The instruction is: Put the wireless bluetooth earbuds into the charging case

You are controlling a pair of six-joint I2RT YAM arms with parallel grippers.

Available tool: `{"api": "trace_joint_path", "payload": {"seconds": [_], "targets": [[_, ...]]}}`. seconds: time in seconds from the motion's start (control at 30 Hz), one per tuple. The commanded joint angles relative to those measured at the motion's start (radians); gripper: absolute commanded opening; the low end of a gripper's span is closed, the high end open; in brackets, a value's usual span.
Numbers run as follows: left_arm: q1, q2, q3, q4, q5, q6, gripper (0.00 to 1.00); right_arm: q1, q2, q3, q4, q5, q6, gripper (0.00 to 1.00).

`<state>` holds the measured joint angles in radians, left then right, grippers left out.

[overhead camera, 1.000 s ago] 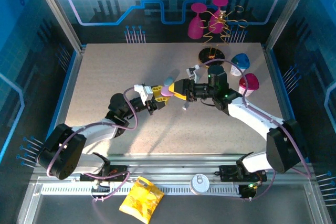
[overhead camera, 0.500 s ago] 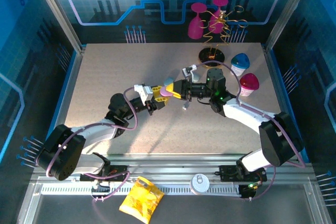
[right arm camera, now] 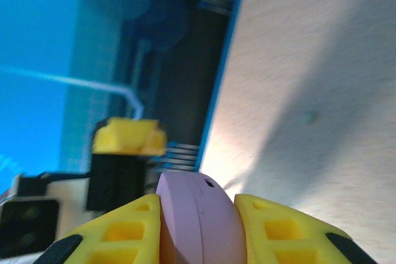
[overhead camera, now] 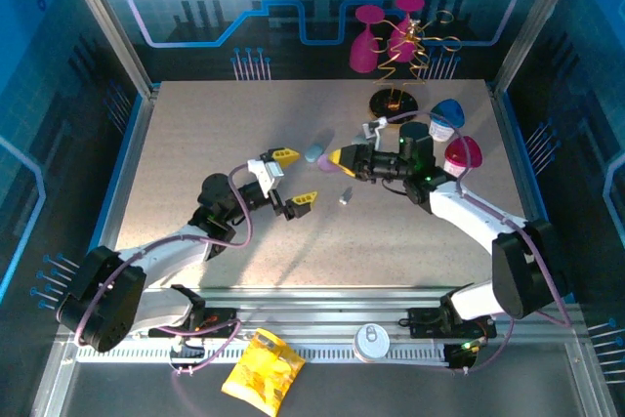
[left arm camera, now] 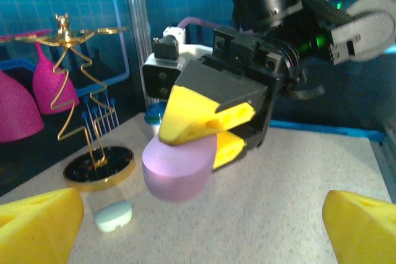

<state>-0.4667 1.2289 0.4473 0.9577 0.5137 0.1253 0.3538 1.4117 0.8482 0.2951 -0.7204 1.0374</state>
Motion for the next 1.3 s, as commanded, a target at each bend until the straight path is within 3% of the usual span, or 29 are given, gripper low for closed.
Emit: {"api": "trace_joint_path", "payload": {"seconds": [0.0,0.17,0.7,0.8,0.97,1.07,1.27], "targets": [[0.000,-0.032,0.009,-0.162,-0.027,0.075,0.99,-0.069,-0.013,-0.011,-0.278,0.193,-0.239,0.12],[-0.001,-0.024,0.022,-0.287,-0.058,0.131,0.99,-0.147,0.028,-0.023,-0.355,0.414,-0.358,0.12],[-0.001,0.041,0.070,-0.300,-0.060,0.153,0.99,-0.269,0.279,0.011,-0.333,0.529,-0.391,0.15],[-0.001,0.038,0.077,-0.310,-0.065,0.148,0.99,-0.275,0.265,0.000,-0.345,0.559,-0.401,0.27],[0.019,0.048,0.100,-0.325,-0.082,0.082,0.99,-0.250,0.168,0.008,-0.397,0.639,-0.507,0.64],[0.056,0.072,0.105,-0.289,-0.083,0.002,0.99,-0.191,0.139,0.079,-0.478,0.750,-0.632,0.78],[0.098,0.090,0.093,-0.234,-0.085,-0.069,1.00,-0.065,0.228,0.260,-0.560,0.827,-0.841,0.93]]}}
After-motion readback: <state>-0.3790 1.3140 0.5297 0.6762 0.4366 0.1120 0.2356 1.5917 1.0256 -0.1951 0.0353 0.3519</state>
